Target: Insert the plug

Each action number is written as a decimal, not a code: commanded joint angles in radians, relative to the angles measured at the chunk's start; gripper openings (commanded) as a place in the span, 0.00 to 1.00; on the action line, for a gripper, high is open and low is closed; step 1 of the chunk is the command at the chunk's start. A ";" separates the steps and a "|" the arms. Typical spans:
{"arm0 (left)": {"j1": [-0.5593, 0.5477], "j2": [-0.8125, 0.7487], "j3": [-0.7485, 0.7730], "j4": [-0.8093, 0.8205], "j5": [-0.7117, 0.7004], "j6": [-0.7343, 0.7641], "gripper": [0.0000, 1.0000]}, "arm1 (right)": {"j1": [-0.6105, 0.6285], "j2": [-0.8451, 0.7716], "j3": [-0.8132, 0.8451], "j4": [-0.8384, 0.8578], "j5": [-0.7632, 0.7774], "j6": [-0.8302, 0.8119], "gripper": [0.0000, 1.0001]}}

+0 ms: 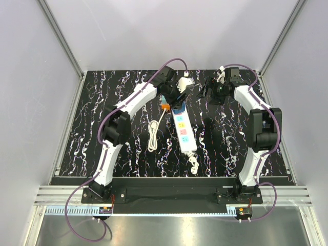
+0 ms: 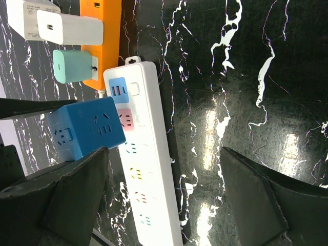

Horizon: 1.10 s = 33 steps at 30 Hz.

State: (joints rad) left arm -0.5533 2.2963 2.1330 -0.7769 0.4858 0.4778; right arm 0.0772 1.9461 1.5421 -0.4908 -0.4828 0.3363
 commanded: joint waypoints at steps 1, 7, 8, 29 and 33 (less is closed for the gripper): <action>0.006 0.002 0.005 0.027 0.031 -0.005 0.00 | -0.005 -0.019 0.013 0.029 -0.008 -0.014 0.95; 0.006 -0.003 -0.016 0.027 0.046 -0.022 0.00 | -0.005 -0.021 0.012 0.029 -0.008 -0.013 0.95; 0.006 -0.003 -0.018 0.027 0.050 -0.024 0.00 | -0.007 -0.021 0.012 0.029 -0.008 -0.014 0.95; 0.006 -0.008 -0.048 0.028 0.065 -0.030 0.00 | -0.005 -0.024 0.013 0.028 -0.005 -0.016 0.95; 0.006 -0.015 -0.070 0.027 0.088 0.010 0.00 | -0.004 -0.021 0.013 0.028 -0.007 -0.017 0.95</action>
State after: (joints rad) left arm -0.5457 2.3028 2.0926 -0.7422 0.5327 0.4526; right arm 0.0772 1.9461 1.5421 -0.4908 -0.4824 0.3351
